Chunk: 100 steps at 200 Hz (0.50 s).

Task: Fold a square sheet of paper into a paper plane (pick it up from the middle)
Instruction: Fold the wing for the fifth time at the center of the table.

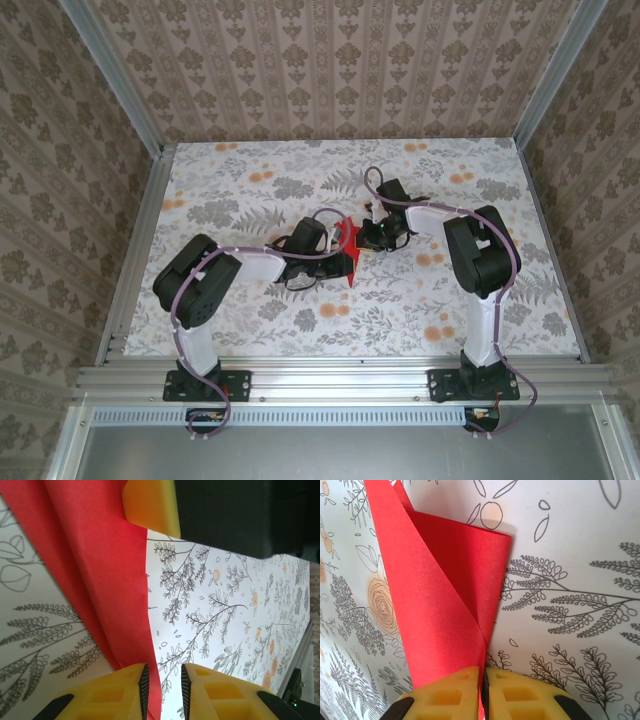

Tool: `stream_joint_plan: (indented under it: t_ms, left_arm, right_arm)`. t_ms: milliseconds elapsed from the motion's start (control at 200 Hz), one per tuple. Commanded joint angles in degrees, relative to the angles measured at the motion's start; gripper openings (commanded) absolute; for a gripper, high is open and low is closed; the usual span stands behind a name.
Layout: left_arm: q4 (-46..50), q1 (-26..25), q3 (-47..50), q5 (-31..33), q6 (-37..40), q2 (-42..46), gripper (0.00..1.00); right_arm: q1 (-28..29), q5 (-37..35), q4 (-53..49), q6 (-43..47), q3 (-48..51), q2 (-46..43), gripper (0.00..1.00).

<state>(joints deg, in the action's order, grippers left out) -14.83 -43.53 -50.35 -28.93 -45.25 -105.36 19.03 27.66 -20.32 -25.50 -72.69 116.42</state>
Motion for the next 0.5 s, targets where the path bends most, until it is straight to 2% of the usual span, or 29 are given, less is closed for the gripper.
stream_joint_plan:
  t_ms: [0, 495]
  left_arm:
    - [-2.04, -0.31, 1.04, -1.63, 1.15, 1.99, 0.27]
    - [-1.06, -0.85, -0.82, -2.80, 1.74, -0.76, 0.27]
  right_arm:
    - [0.75, -4.91, -1.59, -0.35, -0.70, 3.46, 0.12]
    - [0.83, -5.34, -2.18, -0.70, -0.80, 4.43, 0.12]
